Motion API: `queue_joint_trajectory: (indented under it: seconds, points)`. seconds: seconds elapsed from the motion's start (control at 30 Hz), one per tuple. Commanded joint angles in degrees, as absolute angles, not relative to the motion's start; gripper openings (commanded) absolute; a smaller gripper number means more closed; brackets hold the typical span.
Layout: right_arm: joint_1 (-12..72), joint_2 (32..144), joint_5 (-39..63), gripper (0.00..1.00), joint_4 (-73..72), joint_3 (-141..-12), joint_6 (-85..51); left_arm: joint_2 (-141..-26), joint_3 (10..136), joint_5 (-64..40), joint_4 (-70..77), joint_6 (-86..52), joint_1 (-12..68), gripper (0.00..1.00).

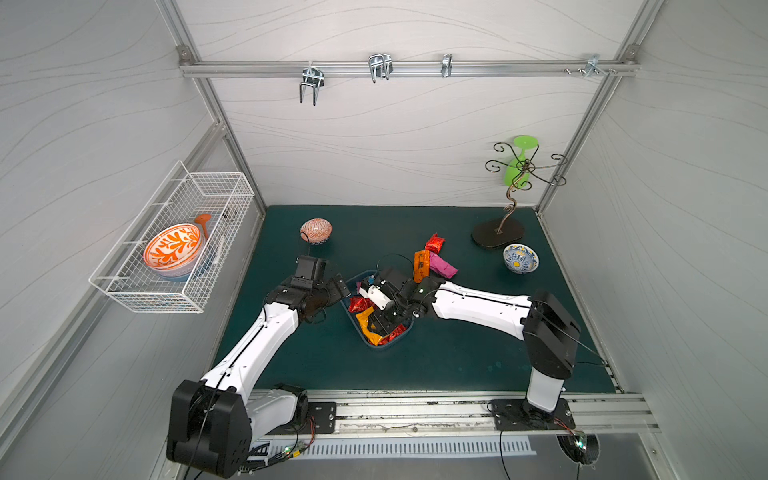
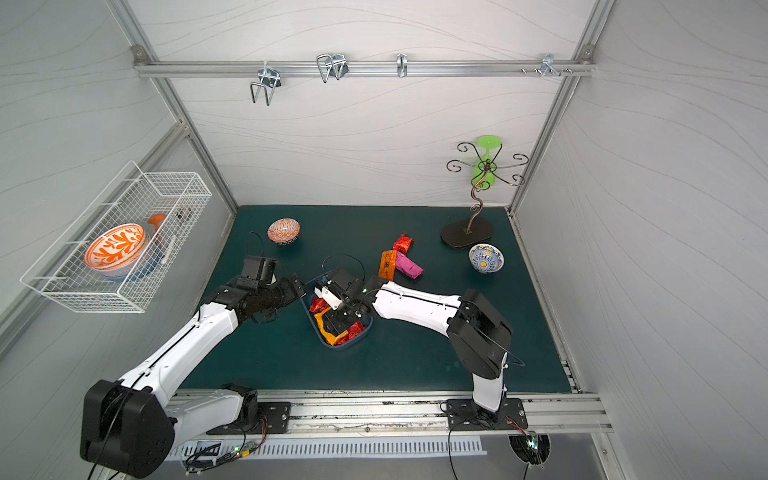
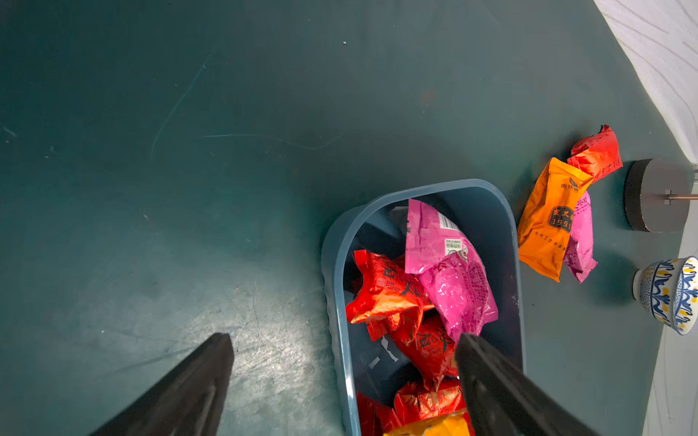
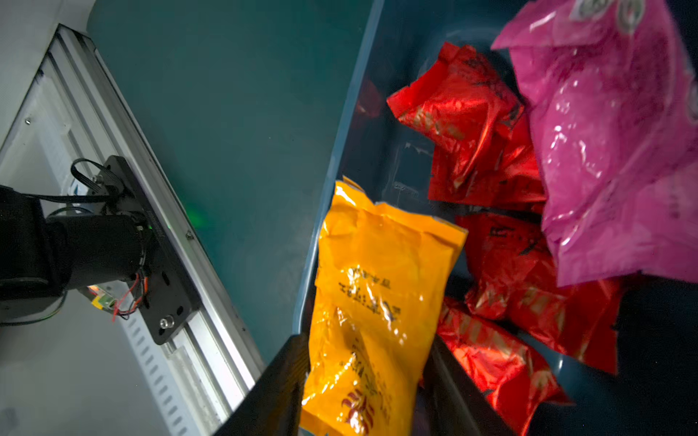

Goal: Put the tea bags into the storage box
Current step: Place the tea bag in the storage box, then pick up the tea bag from the center of the board.

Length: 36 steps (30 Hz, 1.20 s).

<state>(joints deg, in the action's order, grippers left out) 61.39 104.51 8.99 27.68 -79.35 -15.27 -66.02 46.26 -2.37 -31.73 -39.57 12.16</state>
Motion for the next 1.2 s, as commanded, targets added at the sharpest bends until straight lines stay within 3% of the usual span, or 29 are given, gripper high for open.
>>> queue_joint_trajectory:
  seconds: [0.0,0.27,0.57,0.9,1.17]
  points:
    - [57.3,100.6,8.4,0.63,29.1,-80.1,-17.3,-65.8,46.5,-2.8,-31.3,-38.7,12.4,0.96]
    - [43.5,94.5,7.3,0.69,29.0,-77.5,-19.4,-67.7,47.4,-7.1,-30.3,-38.5,12.5,0.96]
    - [31.2,98.9,5.2,0.68,28.7,-78.6,-20.8,-68.1,45.3,-9.1,-30.4,-38.4,12.5,0.96]
    - [30.1,111.1,5.9,0.61,29.6,-87.1,-19.7,-66.1,42.1,-9.1,-30.3,-39.4,12.5,0.96]
    - [30.6,118.4,6.6,0.49,30.5,-92.1,-19.7,-65.7,40.6,-9.3,-30.2,-39.4,12.5,0.96]
